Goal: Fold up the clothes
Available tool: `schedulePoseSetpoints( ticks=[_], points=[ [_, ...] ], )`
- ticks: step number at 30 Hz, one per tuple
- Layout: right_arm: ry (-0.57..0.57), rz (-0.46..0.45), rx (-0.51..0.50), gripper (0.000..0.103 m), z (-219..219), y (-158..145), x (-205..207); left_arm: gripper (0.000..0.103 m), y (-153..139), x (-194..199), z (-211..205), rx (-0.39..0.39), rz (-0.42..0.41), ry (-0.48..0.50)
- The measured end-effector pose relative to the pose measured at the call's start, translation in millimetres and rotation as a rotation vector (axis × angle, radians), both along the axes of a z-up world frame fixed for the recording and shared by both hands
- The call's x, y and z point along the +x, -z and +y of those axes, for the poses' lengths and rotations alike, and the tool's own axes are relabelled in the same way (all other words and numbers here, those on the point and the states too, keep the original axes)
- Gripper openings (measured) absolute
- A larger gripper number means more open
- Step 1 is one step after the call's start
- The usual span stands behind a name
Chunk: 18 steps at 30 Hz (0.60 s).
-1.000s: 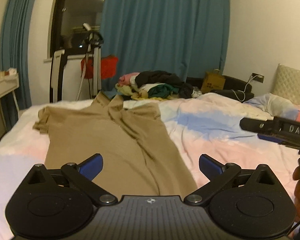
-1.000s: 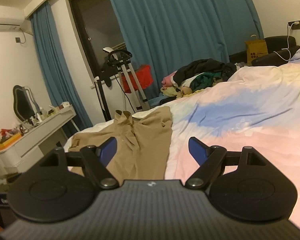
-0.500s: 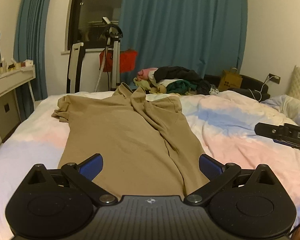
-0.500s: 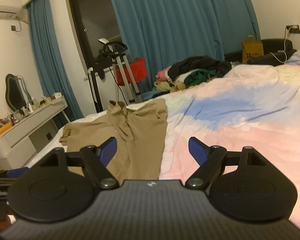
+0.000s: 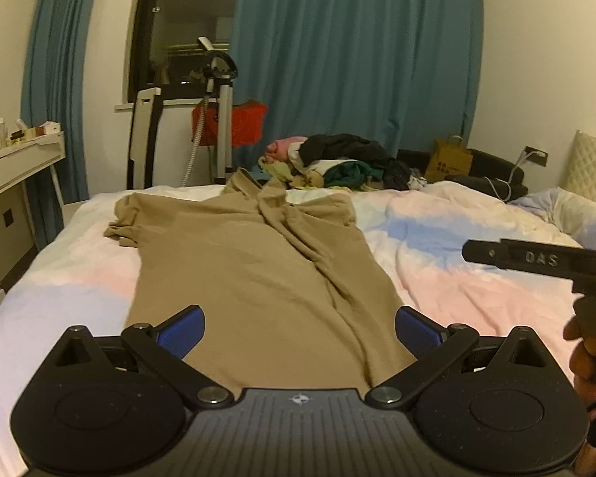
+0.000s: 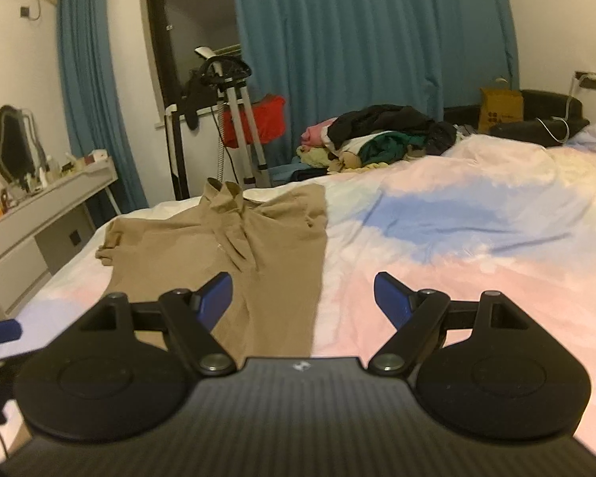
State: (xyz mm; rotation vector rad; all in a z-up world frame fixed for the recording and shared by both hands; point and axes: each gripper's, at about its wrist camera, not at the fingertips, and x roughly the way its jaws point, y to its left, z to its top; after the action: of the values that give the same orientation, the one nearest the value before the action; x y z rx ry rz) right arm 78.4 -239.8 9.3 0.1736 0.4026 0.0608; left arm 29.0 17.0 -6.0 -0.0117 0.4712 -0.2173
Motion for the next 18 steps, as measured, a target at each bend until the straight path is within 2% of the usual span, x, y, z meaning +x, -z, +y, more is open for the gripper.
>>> schedulePoseSetpoints(
  ticks=[5,9,15,18],
  points=[
    [-0.04,0.035,-0.031,0.08,28,4,31,0.103,4,12,23,-0.029,0.053,-0.09],
    [-0.081,0.049,-0.011,0.08,51,8,64,0.103,1,21,46,-0.104,0.102,-0.139],
    [-0.221,0.051,-0.027,0.08,112,3,136,0.103,-11,18,84,-0.178,0.064,-0.241],
    [-0.299,0.05,-0.023,0.08,154,3,185,0.103,-6,21,103,-0.231,0.063,-0.3]
  ],
)
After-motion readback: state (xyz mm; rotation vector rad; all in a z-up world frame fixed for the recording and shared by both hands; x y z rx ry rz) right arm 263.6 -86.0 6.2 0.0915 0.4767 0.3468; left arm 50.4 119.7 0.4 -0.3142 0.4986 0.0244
